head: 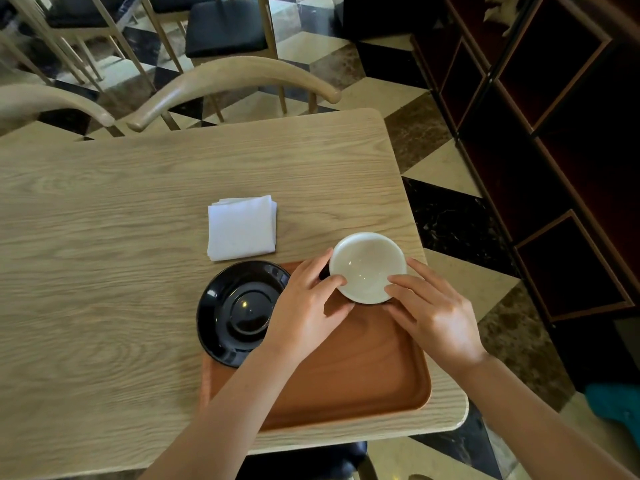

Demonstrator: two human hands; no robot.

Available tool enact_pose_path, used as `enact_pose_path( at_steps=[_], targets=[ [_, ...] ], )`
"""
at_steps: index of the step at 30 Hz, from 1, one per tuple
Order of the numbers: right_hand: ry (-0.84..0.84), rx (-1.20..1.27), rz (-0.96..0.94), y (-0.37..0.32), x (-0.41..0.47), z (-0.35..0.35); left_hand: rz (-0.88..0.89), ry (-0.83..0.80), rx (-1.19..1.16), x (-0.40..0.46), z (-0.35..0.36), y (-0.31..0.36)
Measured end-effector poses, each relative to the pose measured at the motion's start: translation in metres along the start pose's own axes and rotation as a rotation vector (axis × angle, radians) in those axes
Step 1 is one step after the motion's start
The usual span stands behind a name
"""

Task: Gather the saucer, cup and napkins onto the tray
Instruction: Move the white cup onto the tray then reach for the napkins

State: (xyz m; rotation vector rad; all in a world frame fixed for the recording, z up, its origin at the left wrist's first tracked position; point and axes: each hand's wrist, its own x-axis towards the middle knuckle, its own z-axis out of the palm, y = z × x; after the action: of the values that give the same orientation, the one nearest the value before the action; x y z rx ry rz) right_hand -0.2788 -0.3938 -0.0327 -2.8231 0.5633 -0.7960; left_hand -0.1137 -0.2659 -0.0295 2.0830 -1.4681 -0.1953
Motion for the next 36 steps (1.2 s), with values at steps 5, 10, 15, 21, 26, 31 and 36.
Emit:
enact_pose_path(
  at_steps=[5,10,15,21,26,31,36],
  targets=[
    [-0.066,0.013,0.026,-0.004,0.003,-0.006,0.011,-0.048,0.034,-0.002,-0.002,-0.002],
    [-0.212,-0.02,0.031,-0.012,0.011,-0.021,0.057,-0.161,0.111,-0.004,-0.015,-0.003],
    [-0.287,-0.103,0.103,-0.038,0.037,-0.041,0.158,-0.211,0.264,-0.002,-0.047,-0.013],
    [-0.295,0.103,0.068,-0.088,0.117,0.005,-0.042,-0.086,0.41,0.007,-0.092,-0.073],
    [-0.617,-0.059,-0.068,-0.099,0.174,0.081,-0.436,-0.285,0.462,0.02,-0.095,-0.133],
    [-0.814,-0.117,-0.088,-0.095,0.182,0.122,-0.459,-0.34,0.44,0.027,-0.082,-0.154],
    [-0.821,-0.059,-0.055,-0.089,0.177,0.131,-0.501,-0.257,0.323,0.032,-0.076,-0.151]
  ],
)
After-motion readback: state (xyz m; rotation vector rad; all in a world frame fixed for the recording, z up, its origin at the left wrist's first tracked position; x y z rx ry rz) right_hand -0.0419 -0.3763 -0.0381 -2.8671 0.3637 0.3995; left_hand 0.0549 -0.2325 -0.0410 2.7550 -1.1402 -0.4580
